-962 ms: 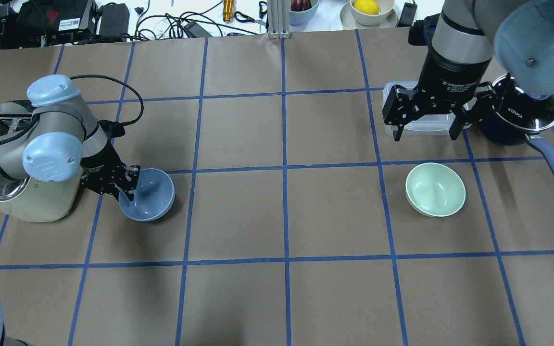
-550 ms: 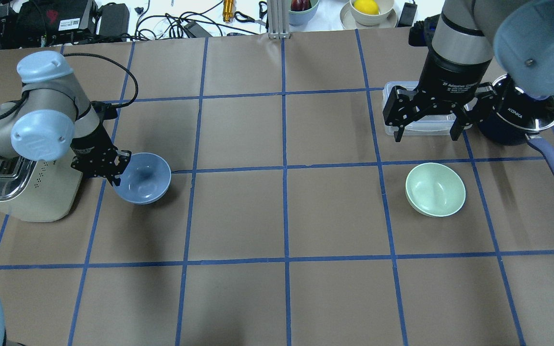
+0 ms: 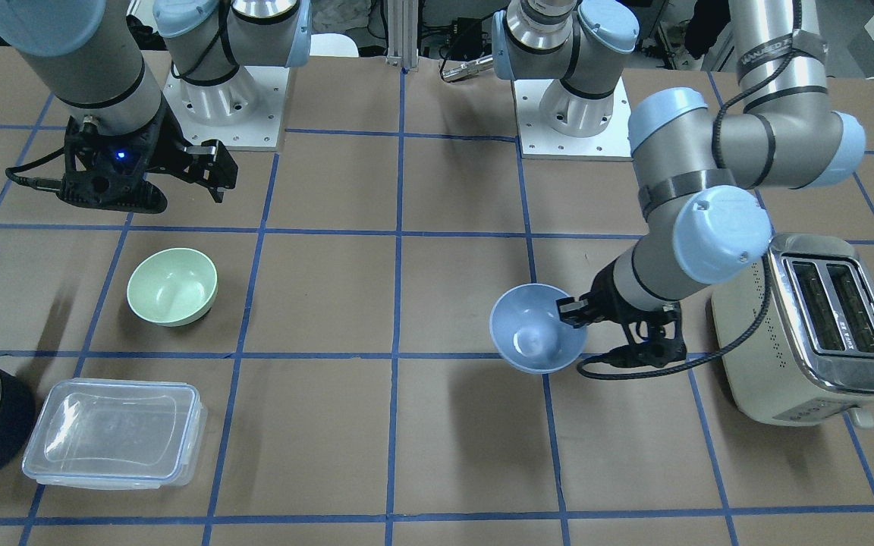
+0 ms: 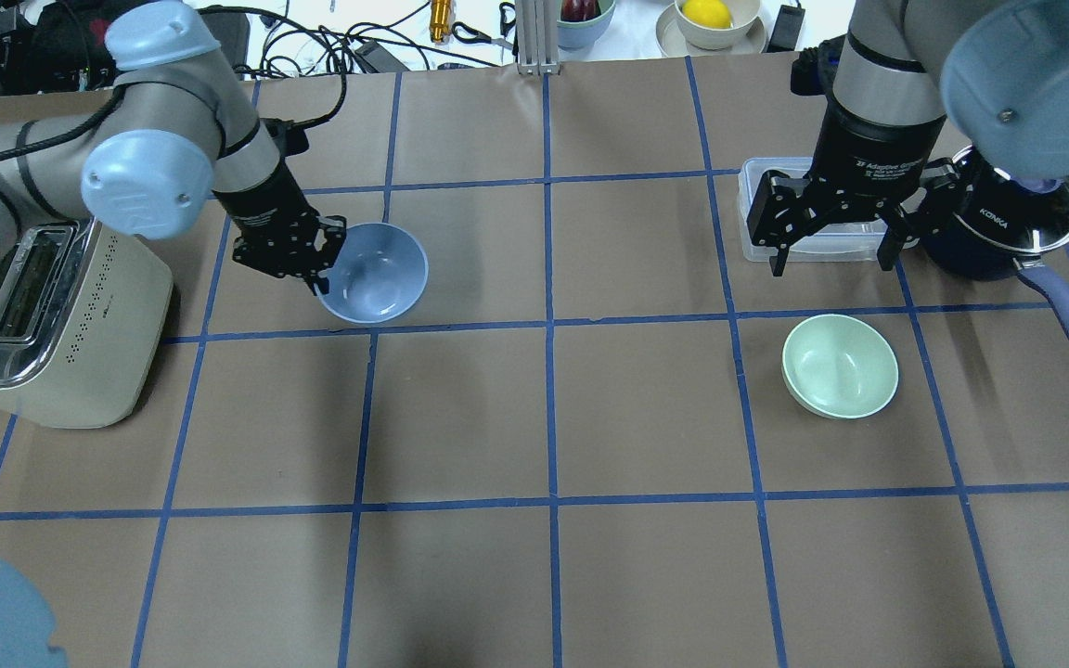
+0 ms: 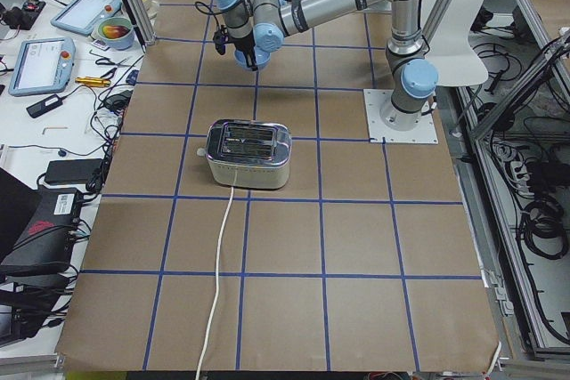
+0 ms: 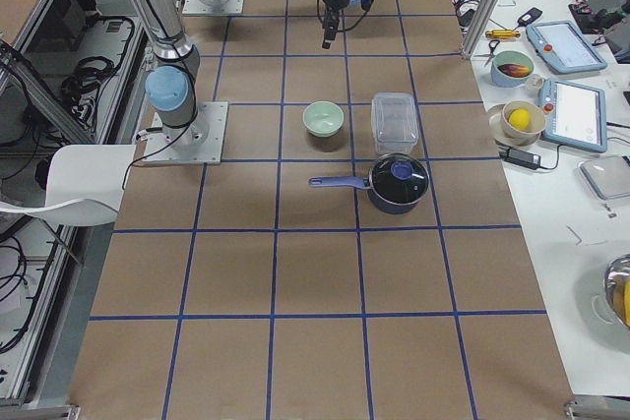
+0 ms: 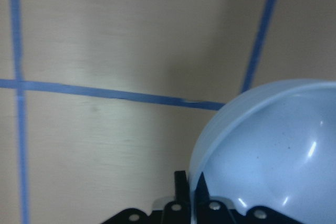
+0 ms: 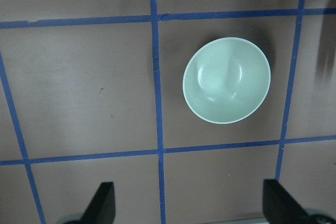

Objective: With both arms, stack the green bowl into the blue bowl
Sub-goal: 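Grip the blue bowl rim and slide it toward the table center, then release the blue bowl and raise the left gripper away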

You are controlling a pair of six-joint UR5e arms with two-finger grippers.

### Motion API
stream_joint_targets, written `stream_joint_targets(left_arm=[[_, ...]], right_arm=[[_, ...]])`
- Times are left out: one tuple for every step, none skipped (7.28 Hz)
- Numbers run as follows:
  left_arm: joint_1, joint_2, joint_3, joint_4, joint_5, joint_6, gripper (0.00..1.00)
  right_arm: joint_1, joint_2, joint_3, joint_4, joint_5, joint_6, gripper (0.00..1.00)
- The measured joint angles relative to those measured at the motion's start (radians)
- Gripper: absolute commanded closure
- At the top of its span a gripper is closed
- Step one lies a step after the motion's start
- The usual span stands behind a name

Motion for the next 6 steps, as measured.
stream_joint_targets(left_arm=[[-0.062,-0.02,0.001,0.046,-0.05,-0.075,1.0],[-0.117,-0.048,0.0,0.086,-0.077,-0.128,1.0],[-0.162,-0.078,-0.001,0.109,-0.088,-0.162,1.0],[-0.199,-0.108,-0.001,0.13,-0.091,-0.186,1.0],[-0.226,-0.133,-0.002,0.15,-0.092,-0.199,1.0],[-0.239,-0.151,-0.002,0.158,-0.094,-0.203,0.97]], right_arm=[[-0.001,0.001,-0.003,0.001,-0.004,-0.001,0.0],[-0.002,0.001,-0.004,0.001,-0.006,-0.002,0.0],[-0.002,0.001,-0.004,0.002,-0.005,-0.001,0.0],[-0.002,0.001,-0.003,0.002,-0.005,0.0,0.0],[-0.002,0.002,-0.003,0.003,-0.006,0.0,0.0],[-0.002,0.002,-0.003,0.003,-0.007,0.0,0.0]])
